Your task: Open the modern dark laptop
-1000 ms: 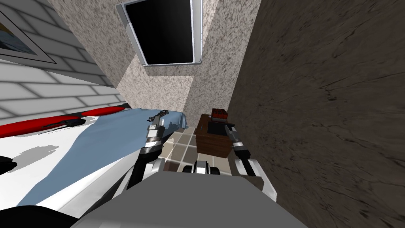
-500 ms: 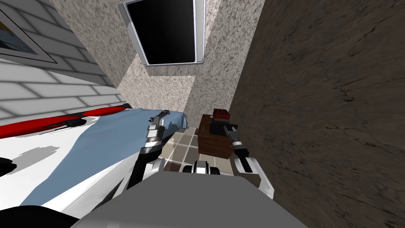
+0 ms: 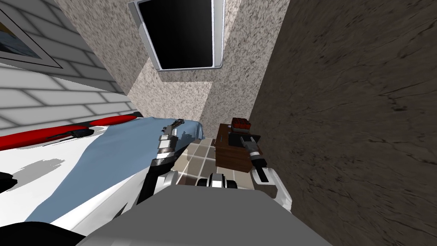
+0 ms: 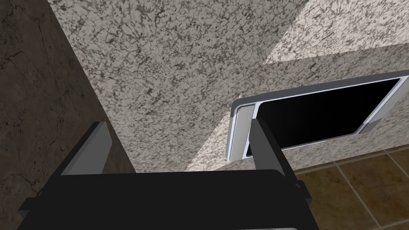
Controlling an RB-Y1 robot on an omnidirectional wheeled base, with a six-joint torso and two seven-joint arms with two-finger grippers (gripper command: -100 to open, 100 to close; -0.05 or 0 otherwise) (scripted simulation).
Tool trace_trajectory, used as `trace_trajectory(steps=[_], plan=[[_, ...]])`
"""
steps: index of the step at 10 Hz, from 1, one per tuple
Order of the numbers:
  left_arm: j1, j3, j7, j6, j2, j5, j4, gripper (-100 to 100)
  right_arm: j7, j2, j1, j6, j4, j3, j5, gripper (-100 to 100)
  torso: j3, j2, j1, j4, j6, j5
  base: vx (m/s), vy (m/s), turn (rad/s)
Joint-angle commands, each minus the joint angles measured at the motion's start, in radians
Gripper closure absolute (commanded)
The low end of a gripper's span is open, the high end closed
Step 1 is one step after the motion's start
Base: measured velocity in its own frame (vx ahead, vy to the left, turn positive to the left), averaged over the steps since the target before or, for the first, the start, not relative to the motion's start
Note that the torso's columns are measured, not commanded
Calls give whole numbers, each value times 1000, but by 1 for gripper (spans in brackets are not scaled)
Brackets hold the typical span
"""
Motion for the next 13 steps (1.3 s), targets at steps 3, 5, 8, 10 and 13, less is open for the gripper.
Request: trace_trajectory(steps=[3,5,8,10,13], plan=[[0,0,0,0,0,0,0,0,115,8,-38,41,54,-10,98,-100,1,1,-1,0,0,0,22,64,5],[0,0,0,0,0,0,0,0,162,12,-53,57,75,-14,136,-100,0,0,1,0,0,0,37,92,4],[0,0,0,0,0,0,0,0,243,20,-81,88,118,-21,210,-100,0,1,-2,0,0,0,30,77,4],[0,0,0,0,0,0,0,0,286,24,-94,103,138,-25,245,-100,1,2,-2,1,0,0,23,57,2],[0,0,0,0,0,0,0,0,364,31,-120,132,177,-31,312,-100,0,0,0,0,0,0,34,84,4]])
